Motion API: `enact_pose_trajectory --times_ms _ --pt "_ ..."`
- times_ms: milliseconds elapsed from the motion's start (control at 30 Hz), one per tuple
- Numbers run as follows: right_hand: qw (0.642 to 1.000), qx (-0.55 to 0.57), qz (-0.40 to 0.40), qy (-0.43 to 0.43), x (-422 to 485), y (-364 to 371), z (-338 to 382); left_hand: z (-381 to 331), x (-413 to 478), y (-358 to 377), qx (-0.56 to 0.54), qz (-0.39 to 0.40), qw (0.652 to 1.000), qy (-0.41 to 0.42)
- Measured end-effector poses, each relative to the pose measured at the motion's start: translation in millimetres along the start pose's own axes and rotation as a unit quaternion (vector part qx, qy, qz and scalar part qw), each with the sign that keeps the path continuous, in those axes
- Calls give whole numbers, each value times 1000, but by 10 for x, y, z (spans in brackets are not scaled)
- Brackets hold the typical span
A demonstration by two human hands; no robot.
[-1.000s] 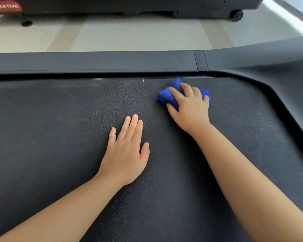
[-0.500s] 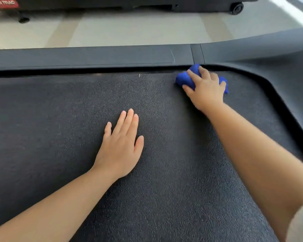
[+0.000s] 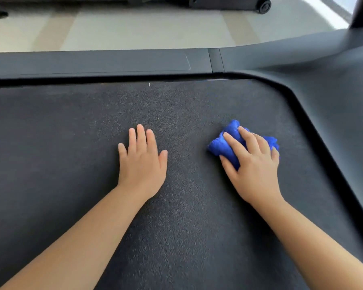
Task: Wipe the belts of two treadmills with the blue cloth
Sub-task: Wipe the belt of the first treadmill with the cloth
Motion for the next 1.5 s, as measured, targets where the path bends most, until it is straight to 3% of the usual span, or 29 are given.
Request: enact_pose_trajectory --times_ms 100,300,567,767,867,1067,1267,1500 --pt "1000 0 -10 6 -16 10 -8 -554 -36 12 -11 9 998 69" --pt "999 3 -40 -30 251 59 -196 -833 -37 149 -22 -17 999 46" --pt "994 -27 75 81 1497 340 -695 -810 -39 104 -14 -24 999 40" --pt "1000 -10 -28 -2 373 34 -388 -810 -48 95 -20 -10 999 48" --pt "999 -16 -31 -29 -147 -145 -329 -819 -42 93 -26 -13 998 50" --pt "1000 -19 -11 6 433 -17 -714 -819 -33 110 -21 -12 999 45" --pt "995 -39 71 56 1158 138 -1208 -803 -27 106 -19 -9 999 43" --pt "999 -40 -17 25 147 -106 -807 -805 -22 104 -19 -6 999 44"
Point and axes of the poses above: each hand's wrist, its own x-axis towards the middle knuckle, its own y-axis out of the palm, z = x × y, the point moved 2 cm from there along x, towards the middle knuckle, and after that the axes turned 12 degrees about -y, right-handed, at the moved point
